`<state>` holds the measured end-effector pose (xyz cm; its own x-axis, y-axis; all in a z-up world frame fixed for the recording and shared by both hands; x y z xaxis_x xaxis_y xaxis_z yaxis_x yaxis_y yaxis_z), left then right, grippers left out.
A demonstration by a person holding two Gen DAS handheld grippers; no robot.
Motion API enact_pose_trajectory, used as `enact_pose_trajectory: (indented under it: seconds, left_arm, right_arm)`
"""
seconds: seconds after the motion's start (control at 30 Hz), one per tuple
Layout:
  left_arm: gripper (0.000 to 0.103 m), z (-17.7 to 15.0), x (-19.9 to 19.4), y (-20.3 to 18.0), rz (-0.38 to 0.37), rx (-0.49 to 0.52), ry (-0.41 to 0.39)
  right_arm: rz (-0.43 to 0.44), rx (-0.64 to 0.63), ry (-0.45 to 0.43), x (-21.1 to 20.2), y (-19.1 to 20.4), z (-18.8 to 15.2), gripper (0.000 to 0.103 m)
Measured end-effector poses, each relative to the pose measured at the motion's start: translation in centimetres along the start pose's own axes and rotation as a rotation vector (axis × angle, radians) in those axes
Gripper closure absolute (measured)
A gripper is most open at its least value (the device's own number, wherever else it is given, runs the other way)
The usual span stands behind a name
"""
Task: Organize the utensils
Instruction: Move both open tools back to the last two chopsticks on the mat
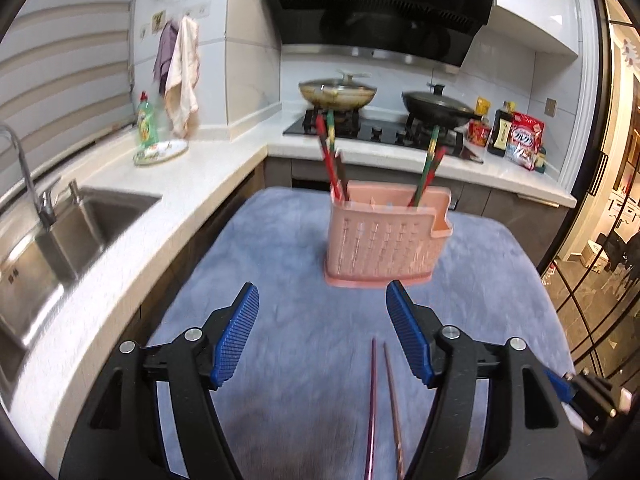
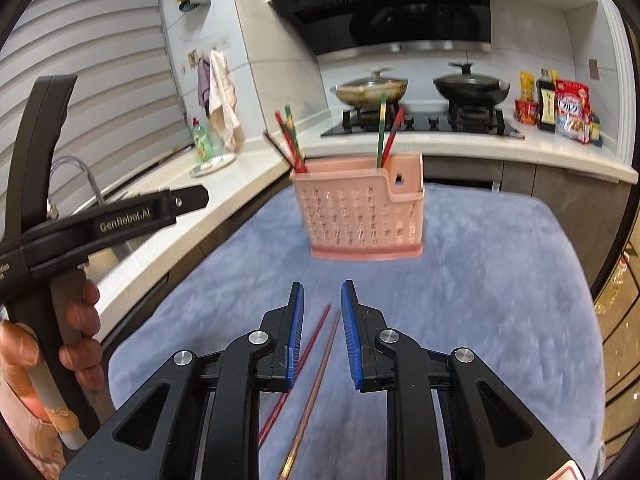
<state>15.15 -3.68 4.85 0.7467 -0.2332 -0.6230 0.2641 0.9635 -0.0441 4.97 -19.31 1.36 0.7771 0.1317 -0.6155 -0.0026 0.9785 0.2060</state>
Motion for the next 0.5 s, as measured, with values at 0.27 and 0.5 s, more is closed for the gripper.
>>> enact_pose_trajectory:
  seconds: [0.27,0.5]
  left_arm:
    - [0.040,-6.9,1.3,1.8,0.012,-0.030,0.119]
    - [0.040,-10.5,1.8,2.5,0.024,-0.041,0.185]
  right_arm:
    - [0.003,-0.012,0.132,1.3,1.5,-7.8,0.083]
    - [0.021,-0.019,0.211,2.7,2.5,-11.7,0.083]
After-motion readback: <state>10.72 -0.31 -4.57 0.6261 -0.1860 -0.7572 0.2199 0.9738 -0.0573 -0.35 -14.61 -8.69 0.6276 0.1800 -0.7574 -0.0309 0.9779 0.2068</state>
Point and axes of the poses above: each gripper's, at about its wrist camera, not at the fingertips, and x roughly the way its jaws point, y to its left, z to its top, the point moved 3 cm from there along x, roughly the way its jaws point, and after that the axes turned 3 degrees about y, right-handed, at the moved point
